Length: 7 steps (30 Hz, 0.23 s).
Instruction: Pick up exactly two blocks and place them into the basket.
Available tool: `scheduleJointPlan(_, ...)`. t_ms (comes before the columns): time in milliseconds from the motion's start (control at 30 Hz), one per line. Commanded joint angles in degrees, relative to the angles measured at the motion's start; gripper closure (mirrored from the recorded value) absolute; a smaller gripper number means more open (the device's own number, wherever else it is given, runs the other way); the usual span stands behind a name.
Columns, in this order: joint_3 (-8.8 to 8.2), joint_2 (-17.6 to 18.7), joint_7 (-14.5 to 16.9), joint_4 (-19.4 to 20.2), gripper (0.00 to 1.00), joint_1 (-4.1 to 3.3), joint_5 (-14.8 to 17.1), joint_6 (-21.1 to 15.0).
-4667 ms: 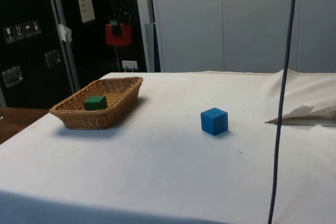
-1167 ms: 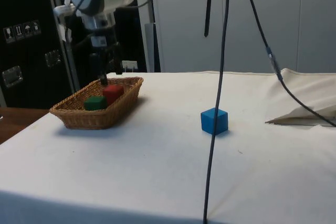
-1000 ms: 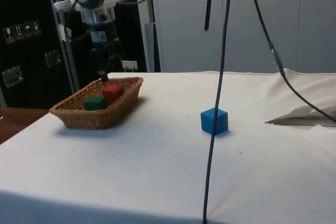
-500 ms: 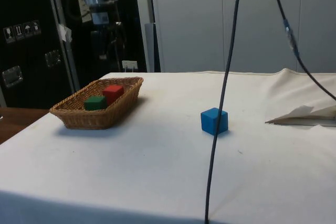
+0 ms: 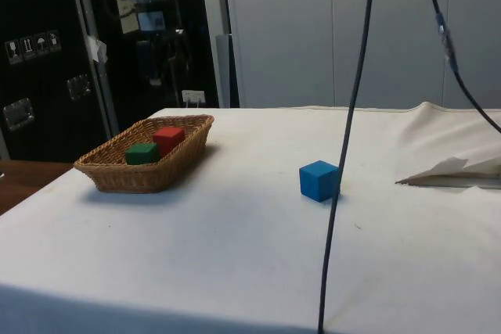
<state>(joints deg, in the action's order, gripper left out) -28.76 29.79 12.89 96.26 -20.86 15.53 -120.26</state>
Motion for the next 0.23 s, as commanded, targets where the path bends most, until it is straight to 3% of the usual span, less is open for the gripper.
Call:
scheduleJointPlan(0,-0.06,-1.15,-0.17,1.6,0.0,-0.63,-0.17,-1.32)
scheduleJointPlan(200,0.57,-2.29,0.23,3.38,0.0,-0.34,0.0,-1.6)
